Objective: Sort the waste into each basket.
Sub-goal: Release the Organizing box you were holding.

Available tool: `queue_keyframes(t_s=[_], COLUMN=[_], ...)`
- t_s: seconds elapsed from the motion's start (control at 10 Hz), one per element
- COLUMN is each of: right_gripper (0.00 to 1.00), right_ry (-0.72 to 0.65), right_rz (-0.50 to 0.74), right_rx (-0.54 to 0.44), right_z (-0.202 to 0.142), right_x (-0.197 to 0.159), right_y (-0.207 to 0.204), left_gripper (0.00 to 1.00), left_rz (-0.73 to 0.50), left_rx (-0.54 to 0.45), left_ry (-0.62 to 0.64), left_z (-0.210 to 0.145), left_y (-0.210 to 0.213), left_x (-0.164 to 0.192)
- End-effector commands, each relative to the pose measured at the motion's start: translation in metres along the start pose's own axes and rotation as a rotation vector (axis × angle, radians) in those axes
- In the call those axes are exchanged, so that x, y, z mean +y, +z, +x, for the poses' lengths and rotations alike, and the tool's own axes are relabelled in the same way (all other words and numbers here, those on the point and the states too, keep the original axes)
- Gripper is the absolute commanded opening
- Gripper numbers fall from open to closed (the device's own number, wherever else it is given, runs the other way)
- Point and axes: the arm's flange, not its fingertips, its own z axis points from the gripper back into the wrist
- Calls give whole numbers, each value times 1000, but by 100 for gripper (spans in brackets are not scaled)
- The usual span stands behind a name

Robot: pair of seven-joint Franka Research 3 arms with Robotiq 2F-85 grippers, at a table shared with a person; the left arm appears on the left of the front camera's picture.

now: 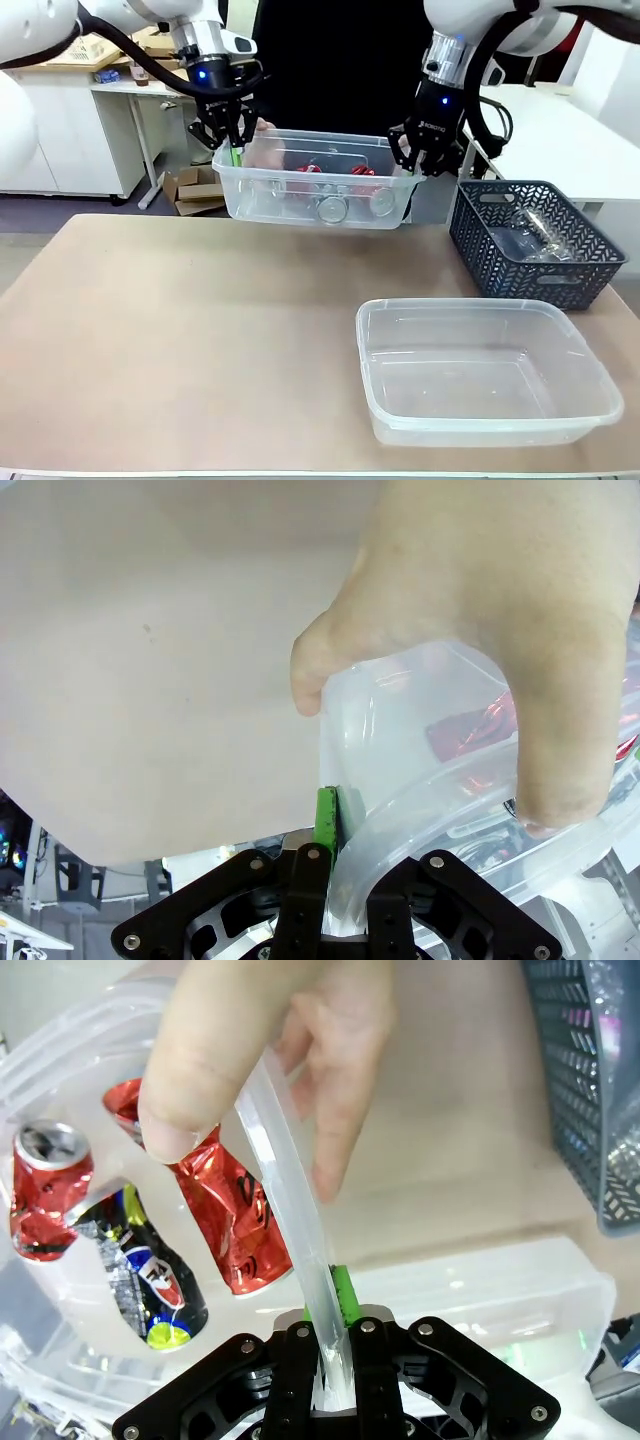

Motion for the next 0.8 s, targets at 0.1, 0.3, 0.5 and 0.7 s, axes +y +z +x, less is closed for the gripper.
queue_keyframes(t_s=[0.1,0.3,0.5,0.7], right_gripper=[64,100,88,100], right_ry=[43,38,38,40], right_rz=[35,29,27,25], right_rx=[-48,-85,-92,-97], right_z=[-11,-16,-19,-20], right_x=[-10,-11,-15,-20], right_y=[13,18,18,20], left_gripper=[63,100,88,100], left_rz=[15,25,41,57], left_rx=[11,-19,-37,-60], left_ry=[-85,-100,-114,-123], left_z=[-12,-22,-33,-45], left_y=[3,6,4,5], left_x=[-10,-16,-24,-28])
